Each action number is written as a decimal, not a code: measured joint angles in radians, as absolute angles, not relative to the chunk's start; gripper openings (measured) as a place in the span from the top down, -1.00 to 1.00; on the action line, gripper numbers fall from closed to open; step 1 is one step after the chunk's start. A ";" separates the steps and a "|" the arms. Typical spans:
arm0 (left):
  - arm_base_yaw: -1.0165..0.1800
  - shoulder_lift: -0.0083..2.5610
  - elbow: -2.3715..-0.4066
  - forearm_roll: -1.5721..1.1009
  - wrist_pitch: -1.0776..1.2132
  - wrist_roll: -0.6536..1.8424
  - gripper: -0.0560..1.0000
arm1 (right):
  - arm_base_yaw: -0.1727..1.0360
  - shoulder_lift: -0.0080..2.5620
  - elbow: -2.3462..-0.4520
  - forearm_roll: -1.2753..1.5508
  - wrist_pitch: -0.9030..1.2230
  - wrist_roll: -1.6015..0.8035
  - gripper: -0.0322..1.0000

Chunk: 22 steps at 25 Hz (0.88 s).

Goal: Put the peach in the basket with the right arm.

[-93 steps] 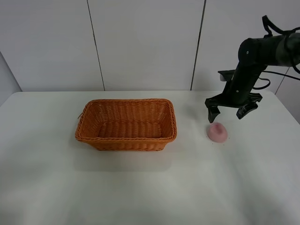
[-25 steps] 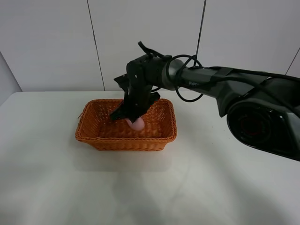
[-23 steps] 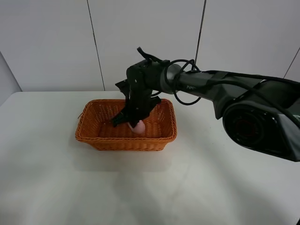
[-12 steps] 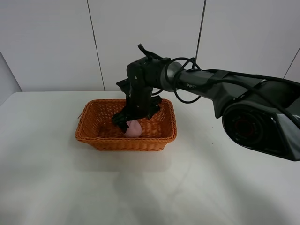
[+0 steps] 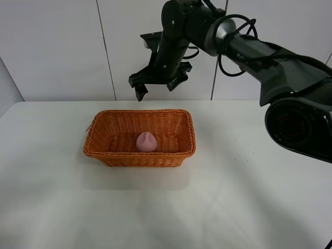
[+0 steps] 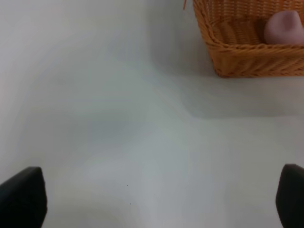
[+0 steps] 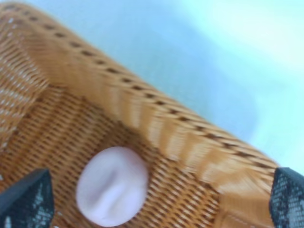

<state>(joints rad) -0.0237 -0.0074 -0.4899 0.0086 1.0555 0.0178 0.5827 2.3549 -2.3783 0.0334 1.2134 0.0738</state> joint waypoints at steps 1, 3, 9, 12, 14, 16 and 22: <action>-0.024 -0.007 -0.490 0.009 1.055 0.018 -0.99 | 0.569 2.355 -2.378 0.033 1.214 0.074 -0.41; -0.024 -0.007 -0.490 0.009 1.055 0.018 -0.99 | 0.540 2.356 -2.378 0.033 1.214 0.071 -0.41; -0.024 -0.007 -0.490 0.009 1.055 0.018 -0.99 | 0.384 2.356 -2.377 0.014 1.215 0.066 -0.41; -0.024 -0.007 -0.490 0.009 1.055 0.018 -0.99 | 0.279 2.356 -2.377 0.000 1.215 0.052 -0.41; -0.024 -0.007 -0.490 0.009 1.055 0.018 -0.99 | 0.209 2.356 -2.377 -0.008 1.215 0.049 -0.41; -0.024 -0.007 -0.490 0.009 1.055 0.018 -0.99 | 0.139 2.356 -2.377 -0.011 1.215 0.048 -0.41; -0.024 -0.007 -0.490 0.009 1.055 0.018 -0.99 | 0.019 2.356 -2.377 -0.011 1.215 0.048 -0.41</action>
<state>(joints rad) -0.0237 -0.0074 -0.4899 0.0086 1.0555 0.0178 0.0185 2.3565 -2.3773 -0.0114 1.2154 0.0483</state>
